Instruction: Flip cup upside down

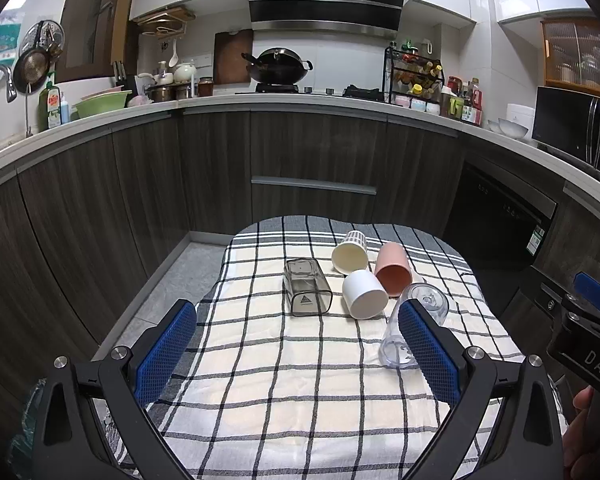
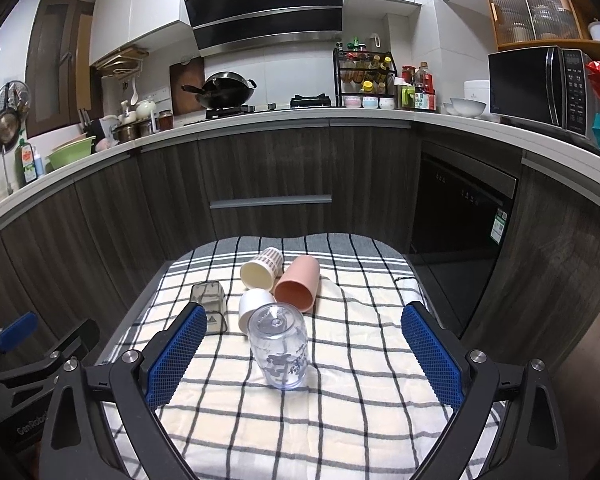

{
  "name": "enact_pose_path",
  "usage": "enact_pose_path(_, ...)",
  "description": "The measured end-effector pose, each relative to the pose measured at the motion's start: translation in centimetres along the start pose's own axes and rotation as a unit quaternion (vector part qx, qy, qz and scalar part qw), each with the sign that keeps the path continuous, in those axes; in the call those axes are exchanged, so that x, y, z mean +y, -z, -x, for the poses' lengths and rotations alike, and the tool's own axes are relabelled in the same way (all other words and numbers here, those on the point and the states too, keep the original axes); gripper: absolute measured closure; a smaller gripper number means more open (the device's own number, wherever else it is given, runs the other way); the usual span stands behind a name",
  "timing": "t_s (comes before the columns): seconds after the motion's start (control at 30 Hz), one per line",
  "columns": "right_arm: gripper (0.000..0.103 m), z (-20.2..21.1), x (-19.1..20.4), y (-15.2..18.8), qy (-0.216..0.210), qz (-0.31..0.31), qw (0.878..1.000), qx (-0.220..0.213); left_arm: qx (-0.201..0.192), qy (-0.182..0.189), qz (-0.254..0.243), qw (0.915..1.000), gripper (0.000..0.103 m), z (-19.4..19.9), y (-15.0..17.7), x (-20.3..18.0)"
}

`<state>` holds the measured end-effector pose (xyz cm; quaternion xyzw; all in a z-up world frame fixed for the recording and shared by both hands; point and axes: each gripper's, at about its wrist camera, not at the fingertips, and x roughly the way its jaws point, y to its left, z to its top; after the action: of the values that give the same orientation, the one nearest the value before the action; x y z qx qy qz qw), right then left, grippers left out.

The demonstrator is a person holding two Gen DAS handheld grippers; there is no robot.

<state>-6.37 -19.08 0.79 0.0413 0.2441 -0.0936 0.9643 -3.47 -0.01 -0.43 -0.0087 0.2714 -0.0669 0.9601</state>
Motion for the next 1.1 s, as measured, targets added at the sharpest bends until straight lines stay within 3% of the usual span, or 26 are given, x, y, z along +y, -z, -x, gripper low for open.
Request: enact_pose_path(1.1, 0.005, 0.09, 0.13, -0.1, 0.002, -0.007, 1.0, 0.006, 0.001, -0.002, 0.0, 1.0, 0.0, 0.04, 0.12, 0.07)
